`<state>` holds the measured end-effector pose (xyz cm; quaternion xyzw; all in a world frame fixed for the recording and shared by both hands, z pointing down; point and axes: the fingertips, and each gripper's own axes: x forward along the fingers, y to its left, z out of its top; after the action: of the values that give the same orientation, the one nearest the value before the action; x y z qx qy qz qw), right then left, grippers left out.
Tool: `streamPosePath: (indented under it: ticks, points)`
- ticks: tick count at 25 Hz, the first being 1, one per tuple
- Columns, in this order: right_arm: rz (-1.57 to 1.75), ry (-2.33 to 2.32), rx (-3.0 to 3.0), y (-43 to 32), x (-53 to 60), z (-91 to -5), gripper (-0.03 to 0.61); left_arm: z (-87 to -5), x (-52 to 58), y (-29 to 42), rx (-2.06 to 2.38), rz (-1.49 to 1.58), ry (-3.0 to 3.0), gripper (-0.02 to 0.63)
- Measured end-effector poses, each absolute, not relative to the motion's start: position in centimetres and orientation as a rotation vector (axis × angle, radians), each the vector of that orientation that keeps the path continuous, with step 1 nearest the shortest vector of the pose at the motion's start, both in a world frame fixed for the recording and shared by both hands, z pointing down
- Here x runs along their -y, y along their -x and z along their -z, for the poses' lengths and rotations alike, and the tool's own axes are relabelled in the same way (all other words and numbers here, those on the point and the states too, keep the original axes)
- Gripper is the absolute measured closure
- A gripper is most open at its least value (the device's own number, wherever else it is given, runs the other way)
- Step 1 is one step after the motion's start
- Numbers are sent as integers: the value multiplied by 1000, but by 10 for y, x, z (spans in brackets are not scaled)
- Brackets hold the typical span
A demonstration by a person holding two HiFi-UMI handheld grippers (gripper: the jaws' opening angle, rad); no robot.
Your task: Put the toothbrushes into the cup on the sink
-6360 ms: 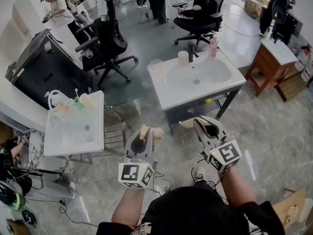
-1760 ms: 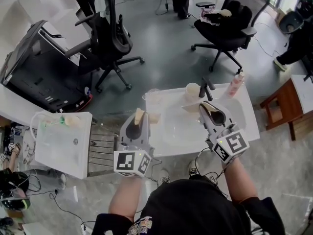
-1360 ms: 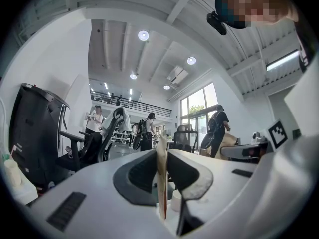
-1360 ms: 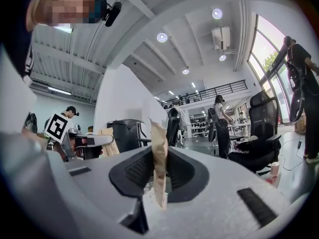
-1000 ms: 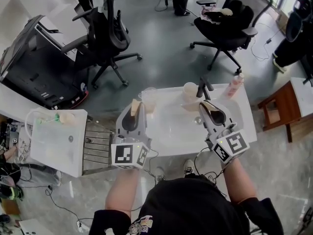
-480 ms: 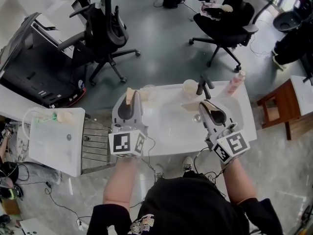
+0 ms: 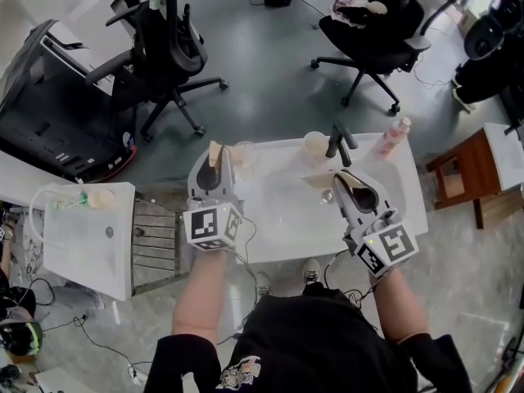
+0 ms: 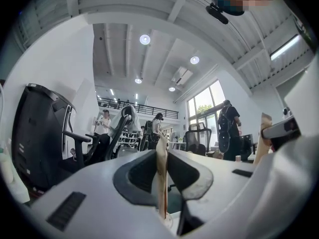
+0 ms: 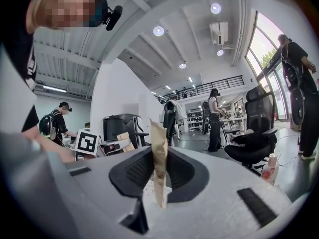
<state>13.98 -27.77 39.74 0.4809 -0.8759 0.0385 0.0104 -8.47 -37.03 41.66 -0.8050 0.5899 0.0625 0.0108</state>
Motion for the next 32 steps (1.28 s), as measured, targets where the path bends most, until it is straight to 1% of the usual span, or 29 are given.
streamPosePath:
  ticks: [17, 28, 32]
  points:
    - [-149, -1490, 2669, -143, 290, -416, 509, -509, 415, 100, -2037, -107, 2580, 552]
    - [-164, -1495, 2646, -148, 288, -420, 509, -547, 419, 98, -2092, 55, 2595, 551]
    - [-176, -1500, 2651, -150, 288, -422, 509, -549, 419, 97, -2085, 116, 2584, 525]
